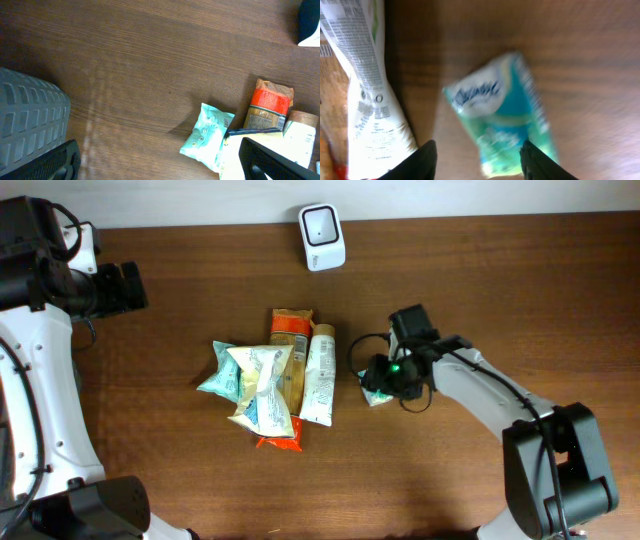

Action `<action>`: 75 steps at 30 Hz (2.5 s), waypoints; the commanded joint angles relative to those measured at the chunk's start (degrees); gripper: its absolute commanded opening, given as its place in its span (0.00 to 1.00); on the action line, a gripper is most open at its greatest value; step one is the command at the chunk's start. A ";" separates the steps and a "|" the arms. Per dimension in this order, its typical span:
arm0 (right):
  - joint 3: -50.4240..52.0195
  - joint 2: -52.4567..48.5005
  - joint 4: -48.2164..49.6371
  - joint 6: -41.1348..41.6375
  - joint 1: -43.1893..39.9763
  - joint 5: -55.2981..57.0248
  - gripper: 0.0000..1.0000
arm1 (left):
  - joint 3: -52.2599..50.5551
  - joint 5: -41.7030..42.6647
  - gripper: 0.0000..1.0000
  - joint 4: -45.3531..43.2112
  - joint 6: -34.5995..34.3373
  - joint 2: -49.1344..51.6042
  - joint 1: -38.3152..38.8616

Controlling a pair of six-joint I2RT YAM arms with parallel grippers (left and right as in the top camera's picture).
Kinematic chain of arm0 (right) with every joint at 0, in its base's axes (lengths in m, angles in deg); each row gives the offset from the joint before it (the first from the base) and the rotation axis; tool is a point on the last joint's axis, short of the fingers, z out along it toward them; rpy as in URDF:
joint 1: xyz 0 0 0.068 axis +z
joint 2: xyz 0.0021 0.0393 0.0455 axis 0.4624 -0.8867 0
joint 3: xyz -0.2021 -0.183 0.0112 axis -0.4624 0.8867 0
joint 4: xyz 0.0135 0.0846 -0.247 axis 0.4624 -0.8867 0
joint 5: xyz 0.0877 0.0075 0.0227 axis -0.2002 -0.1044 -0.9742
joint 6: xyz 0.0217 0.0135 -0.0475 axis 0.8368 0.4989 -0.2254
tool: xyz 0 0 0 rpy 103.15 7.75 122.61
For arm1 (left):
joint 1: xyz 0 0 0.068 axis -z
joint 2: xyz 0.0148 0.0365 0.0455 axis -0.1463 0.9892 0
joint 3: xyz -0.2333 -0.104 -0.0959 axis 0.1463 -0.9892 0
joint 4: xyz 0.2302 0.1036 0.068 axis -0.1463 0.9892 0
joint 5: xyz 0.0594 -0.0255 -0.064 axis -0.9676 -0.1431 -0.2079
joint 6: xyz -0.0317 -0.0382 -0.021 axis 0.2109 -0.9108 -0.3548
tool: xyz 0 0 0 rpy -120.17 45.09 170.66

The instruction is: Scan the item barcode

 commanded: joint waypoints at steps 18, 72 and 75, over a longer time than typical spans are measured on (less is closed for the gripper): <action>-5.11 -4.00 -10.60 -6.64 4.83 -1.33 0.23 | 0.26 -0.37 0.99 0.09 0.48 -0.22 -0.13; -6.19 -8.66 0.83 6.69 -8.13 0.35 0.46 | 0.26 -0.37 0.99 0.09 0.48 -0.22 -0.13; -6.19 -9.57 1.55 6.69 -8.13 0.48 0.46 | 0.26 -0.37 0.99 0.09 0.48 -0.22 -0.13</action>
